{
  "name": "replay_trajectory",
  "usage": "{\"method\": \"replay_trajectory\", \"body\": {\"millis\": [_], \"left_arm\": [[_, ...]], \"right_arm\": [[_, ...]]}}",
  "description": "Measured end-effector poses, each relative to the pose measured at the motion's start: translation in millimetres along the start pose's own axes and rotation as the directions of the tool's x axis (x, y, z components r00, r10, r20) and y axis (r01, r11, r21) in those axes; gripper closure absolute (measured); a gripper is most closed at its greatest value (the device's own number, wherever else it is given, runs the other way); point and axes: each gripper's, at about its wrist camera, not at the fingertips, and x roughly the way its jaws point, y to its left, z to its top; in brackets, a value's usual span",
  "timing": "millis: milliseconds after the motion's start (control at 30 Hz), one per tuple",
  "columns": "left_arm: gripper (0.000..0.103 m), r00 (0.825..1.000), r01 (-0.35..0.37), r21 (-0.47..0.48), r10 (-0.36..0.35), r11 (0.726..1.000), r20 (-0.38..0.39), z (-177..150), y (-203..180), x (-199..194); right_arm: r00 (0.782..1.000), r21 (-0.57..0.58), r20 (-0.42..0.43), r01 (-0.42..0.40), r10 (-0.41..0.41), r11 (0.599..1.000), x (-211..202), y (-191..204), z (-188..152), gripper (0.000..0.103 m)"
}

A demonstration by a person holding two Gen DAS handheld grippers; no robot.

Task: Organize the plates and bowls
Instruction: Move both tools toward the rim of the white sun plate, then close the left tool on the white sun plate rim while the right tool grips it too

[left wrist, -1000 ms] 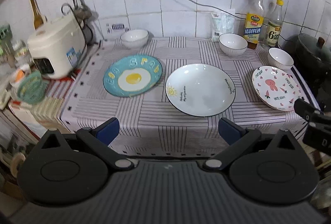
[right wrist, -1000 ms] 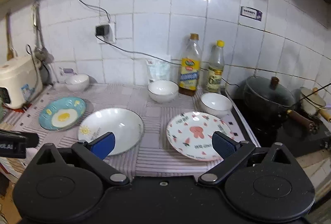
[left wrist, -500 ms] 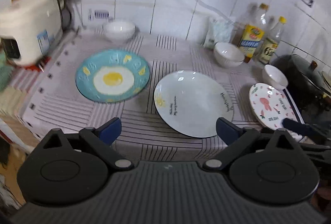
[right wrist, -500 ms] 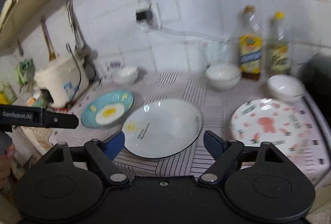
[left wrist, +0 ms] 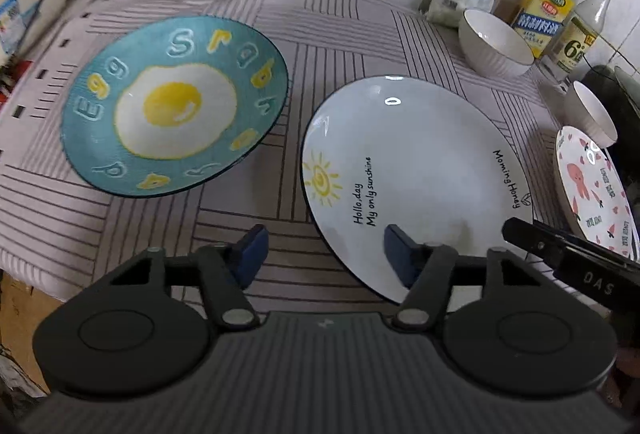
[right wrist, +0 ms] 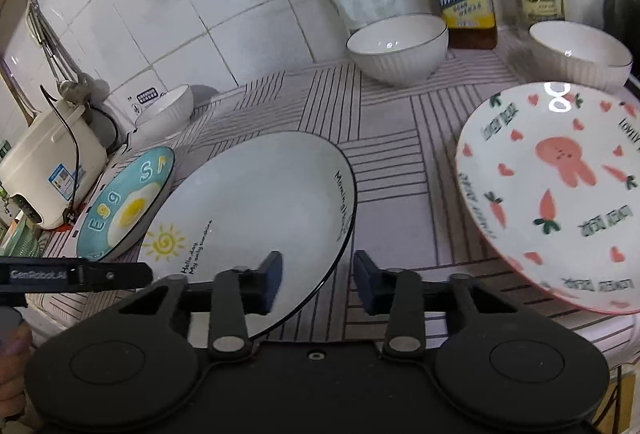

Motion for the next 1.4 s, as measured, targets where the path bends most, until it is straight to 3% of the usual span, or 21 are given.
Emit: {"method": "replay_trajectory", "body": {"millis": [133, 167, 200, 267, 633, 900, 1233, 1400], "left_arm": [[0.061, 0.999, 0.034, 0.016, -0.033, 0.999, -0.027, 4.0, 1.0, 7.9], [0.071, 0.999, 0.039, 0.021, -0.039, 0.999, -0.033, 4.5, 0.9, 10.2], [0.08, 0.998, 0.043, 0.023, -0.042, 0.999, -0.04, 4.7, 1.1, 12.3], [0.086, 0.997, 0.052, 0.017, -0.051, 0.998, -0.058, 4.2, 2.4, 17.2], [0.085, 0.997, 0.064, -0.014, -0.064, 0.998, -0.05, 3.6, 4.3, 22.8], [0.083, 0.998, 0.043, 0.014, -0.042, 0.999, -0.056, 11.0, -2.2, 21.7], [0.082, 0.999, 0.026, 0.017, -0.026, 1.0, -0.025, 53.7, -8.9, 34.3], [0.082, 0.999, 0.028, 0.018, -0.027, 0.999, -0.032, 78.7, -7.7, 50.2]], "right_arm": [[1.0, 0.019, 0.001, 0.02, -0.02, 1.0, 6.9, -2.7, -0.8, 0.082], [1.0, 0.034, -0.002, 0.026, -0.026, 0.999, 8.4, -5.9, -0.9, 0.085], [1.0, 0.051, -0.003, 0.016, -0.016, 0.999, 8.8, -8.5, -1.8, 0.085], [1.0, 0.065, -0.001, 0.008, -0.008, 0.998, 9.2, -10.6, -1.5, 0.085], [0.999, 0.039, -0.019, -0.045, 0.046, 0.998, 19.9, -15.1, -0.5, 0.083], [0.996, -0.033, -0.02, -0.086, 0.086, 0.996, 16.4, -15.8, 8.4, 0.081], [0.993, -0.055, 0.006, -0.119, 0.119, 0.991, 39.6, -22.7, 49.5, 0.081], [0.994, -0.005, 0.018, -0.104, 0.105, 0.995, 55.7, -24.7, 65.3, 0.08]]}}
